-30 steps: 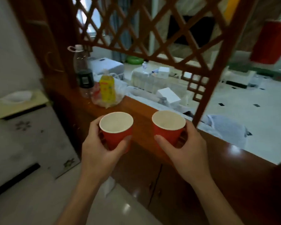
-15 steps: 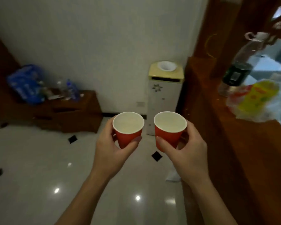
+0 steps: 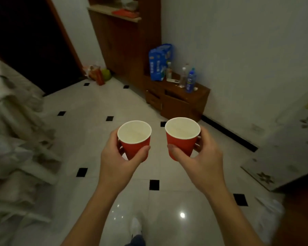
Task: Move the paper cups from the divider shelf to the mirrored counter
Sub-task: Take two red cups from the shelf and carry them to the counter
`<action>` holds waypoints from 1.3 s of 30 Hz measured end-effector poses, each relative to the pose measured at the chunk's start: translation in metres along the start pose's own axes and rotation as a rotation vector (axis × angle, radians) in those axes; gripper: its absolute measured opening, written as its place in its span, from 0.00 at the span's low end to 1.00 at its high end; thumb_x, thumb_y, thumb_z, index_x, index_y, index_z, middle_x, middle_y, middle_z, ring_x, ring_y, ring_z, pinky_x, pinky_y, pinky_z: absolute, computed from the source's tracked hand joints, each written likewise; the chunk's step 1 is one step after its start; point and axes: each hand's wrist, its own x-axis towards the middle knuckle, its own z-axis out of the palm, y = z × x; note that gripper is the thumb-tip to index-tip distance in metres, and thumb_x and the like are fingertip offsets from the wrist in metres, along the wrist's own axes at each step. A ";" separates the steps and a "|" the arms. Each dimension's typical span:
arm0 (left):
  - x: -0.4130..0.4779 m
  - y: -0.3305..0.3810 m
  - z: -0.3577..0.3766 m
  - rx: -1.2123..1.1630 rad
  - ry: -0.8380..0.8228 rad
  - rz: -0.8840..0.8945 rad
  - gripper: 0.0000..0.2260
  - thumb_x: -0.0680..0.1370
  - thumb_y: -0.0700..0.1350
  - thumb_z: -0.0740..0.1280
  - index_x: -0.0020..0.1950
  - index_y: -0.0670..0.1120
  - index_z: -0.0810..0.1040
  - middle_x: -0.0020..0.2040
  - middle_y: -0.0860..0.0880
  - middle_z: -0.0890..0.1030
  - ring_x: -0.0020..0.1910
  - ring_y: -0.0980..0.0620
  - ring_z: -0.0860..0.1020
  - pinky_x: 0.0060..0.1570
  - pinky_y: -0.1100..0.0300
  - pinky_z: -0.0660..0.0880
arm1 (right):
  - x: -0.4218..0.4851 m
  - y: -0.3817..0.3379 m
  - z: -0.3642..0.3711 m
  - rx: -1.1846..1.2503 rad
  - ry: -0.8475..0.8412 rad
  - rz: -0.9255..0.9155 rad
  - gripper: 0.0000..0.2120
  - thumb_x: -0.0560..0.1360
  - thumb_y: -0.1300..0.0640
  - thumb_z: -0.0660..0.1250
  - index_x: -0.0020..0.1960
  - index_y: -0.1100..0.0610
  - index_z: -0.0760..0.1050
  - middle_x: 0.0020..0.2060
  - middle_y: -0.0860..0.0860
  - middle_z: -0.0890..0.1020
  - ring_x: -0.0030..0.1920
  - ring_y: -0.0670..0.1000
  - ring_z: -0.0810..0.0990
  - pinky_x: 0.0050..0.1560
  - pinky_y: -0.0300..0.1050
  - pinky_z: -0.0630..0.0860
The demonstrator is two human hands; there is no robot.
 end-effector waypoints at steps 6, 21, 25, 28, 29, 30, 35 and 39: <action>0.051 -0.054 -0.059 -0.024 0.133 -0.095 0.29 0.63 0.62 0.73 0.60 0.72 0.64 0.55 0.75 0.70 0.57 0.69 0.73 0.43 0.80 0.70 | 0.050 -0.012 0.095 0.011 -0.131 -0.041 0.37 0.60 0.31 0.70 0.66 0.38 0.64 0.55 0.31 0.71 0.58 0.30 0.70 0.45 0.21 0.70; 0.291 -0.172 -0.157 -0.064 0.168 -0.155 0.34 0.62 0.61 0.73 0.65 0.62 0.64 0.62 0.59 0.73 0.58 0.57 0.75 0.45 0.78 0.72 | 0.237 -0.031 0.319 0.022 -0.178 -0.020 0.39 0.60 0.27 0.68 0.67 0.38 0.64 0.57 0.32 0.71 0.55 0.32 0.73 0.42 0.20 0.69; 0.341 -0.201 -0.173 -0.067 0.217 -0.184 0.32 0.60 0.64 0.72 0.61 0.67 0.65 0.58 0.69 0.70 0.57 0.62 0.74 0.43 0.81 0.70 | 0.280 -0.029 0.365 0.026 -0.209 -0.040 0.36 0.60 0.28 0.68 0.64 0.35 0.63 0.55 0.28 0.69 0.55 0.27 0.70 0.42 0.19 0.67; 0.380 -0.223 -0.180 -0.057 0.245 -0.214 0.33 0.59 0.66 0.71 0.61 0.67 0.65 0.57 0.70 0.70 0.56 0.63 0.74 0.42 0.81 0.70 | 0.315 -0.024 0.400 0.036 -0.235 -0.044 0.31 0.59 0.26 0.67 0.60 0.29 0.62 0.54 0.26 0.69 0.56 0.25 0.69 0.42 0.19 0.66; 0.394 -0.230 -0.181 -0.057 0.249 -0.220 0.33 0.59 0.66 0.71 0.61 0.67 0.65 0.57 0.70 0.71 0.56 0.63 0.74 0.42 0.79 0.71 | 0.328 -0.022 0.412 0.036 -0.239 -0.044 0.31 0.59 0.26 0.67 0.59 0.28 0.62 0.54 0.25 0.69 0.56 0.25 0.68 0.41 0.18 0.66; 0.409 -0.237 -0.182 -0.056 0.253 -0.224 0.33 0.58 0.67 0.71 0.62 0.67 0.65 0.58 0.69 0.71 0.56 0.62 0.75 0.43 0.77 0.72 | 0.341 -0.019 0.423 0.037 -0.243 -0.045 0.31 0.59 0.26 0.67 0.59 0.28 0.62 0.53 0.24 0.69 0.56 0.24 0.68 0.41 0.18 0.66; 0.503 -0.268 -0.182 -0.048 0.272 -0.185 0.33 0.59 0.64 0.72 0.62 0.64 0.66 0.59 0.66 0.73 0.57 0.59 0.76 0.49 0.70 0.75 | 0.428 -0.008 0.477 0.054 -0.286 -0.085 0.33 0.61 0.26 0.67 0.62 0.30 0.62 0.55 0.26 0.70 0.57 0.28 0.70 0.45 0.21 0.69; 0.588 -0.287 -0.182 0.002 0.272 -0.132 0.31 0.63 0.60 0.72 0.63 0.62 0.65 0.59 0.66 0.72 0.58 0.60 0.75 0.48 0.75 0.73 | 0.511 -0.003 0.516 0.061 -0.344 -0.094 0.37 0.60 0.26 0.66 0.66 0.36 0.62 0.56 0.30 0.70 0.57 0.33 0.72 0.46 0.24 0.72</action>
